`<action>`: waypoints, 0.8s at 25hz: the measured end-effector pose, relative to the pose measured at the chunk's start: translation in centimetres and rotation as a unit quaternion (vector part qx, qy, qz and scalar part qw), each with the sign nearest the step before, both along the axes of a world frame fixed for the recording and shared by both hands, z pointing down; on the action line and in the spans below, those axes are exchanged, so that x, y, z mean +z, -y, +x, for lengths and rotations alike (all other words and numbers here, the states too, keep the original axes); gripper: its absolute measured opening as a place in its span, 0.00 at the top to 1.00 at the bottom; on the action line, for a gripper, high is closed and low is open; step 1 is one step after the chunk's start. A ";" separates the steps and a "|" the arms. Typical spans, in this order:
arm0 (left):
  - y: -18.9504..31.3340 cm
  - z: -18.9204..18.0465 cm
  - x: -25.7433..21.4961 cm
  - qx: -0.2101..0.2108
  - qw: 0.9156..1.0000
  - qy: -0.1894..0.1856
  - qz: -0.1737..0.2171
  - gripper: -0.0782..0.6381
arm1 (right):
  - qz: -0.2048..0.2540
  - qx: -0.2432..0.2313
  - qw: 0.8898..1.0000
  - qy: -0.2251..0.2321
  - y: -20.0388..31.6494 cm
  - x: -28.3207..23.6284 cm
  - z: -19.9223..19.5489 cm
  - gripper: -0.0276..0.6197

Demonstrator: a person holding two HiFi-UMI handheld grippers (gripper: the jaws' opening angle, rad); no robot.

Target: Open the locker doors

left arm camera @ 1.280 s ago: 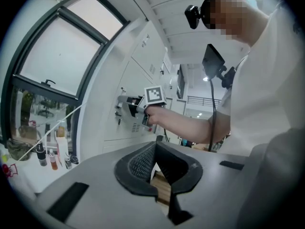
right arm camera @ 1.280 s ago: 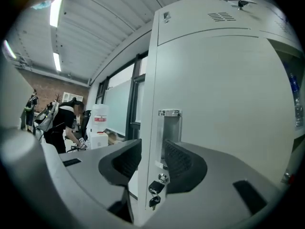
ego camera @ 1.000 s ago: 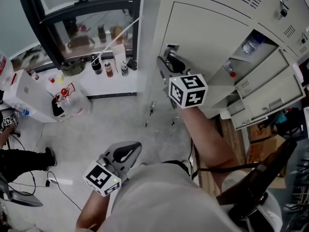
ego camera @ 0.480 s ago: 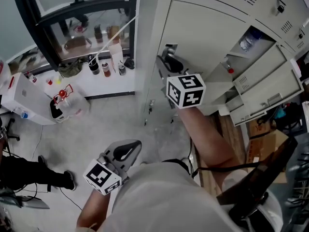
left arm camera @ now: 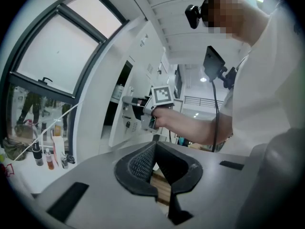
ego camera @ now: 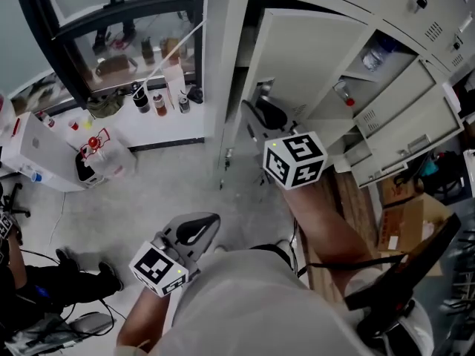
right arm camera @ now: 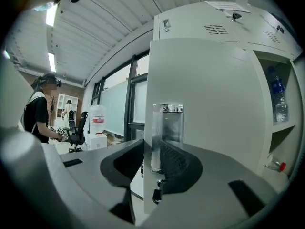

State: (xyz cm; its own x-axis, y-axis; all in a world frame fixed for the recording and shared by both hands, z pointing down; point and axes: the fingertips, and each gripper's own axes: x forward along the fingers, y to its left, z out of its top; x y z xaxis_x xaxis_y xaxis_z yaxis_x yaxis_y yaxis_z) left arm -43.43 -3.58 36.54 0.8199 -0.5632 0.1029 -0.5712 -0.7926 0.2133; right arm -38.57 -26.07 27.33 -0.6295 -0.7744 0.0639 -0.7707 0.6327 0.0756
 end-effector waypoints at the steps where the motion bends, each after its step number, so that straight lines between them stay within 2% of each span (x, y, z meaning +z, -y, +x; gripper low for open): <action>1: -0.1 0.3 0.0 0.004 1.000 0.001 -0.001 0.88 | -0.001 -0.003 1.000 0.001 -0.7 0.1 0.4 0.82; 11: -1.0 6.3 -0.3 0.061 0.998 0.010 0.001 0.88 | -0.003 -0.054 0.998 0.017 -6.3 0.2 4.9 0.82; 20: -1.2 14.8 -0.8 0.095 0.995 0.019 0.002 0.88 | 0.000 -0.146 0.989 0.029 -10.2 0.3 10.8 0.82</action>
State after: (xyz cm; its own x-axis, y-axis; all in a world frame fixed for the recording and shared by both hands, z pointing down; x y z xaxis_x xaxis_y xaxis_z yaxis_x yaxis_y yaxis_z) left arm -28.66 -2.41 35.77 0.9073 -0.3988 0.1337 -0.4184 -0.8879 0.1912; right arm -27.78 -15.85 27.61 -0.8285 -0.5596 0.0218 -0.5587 0.8286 0.0371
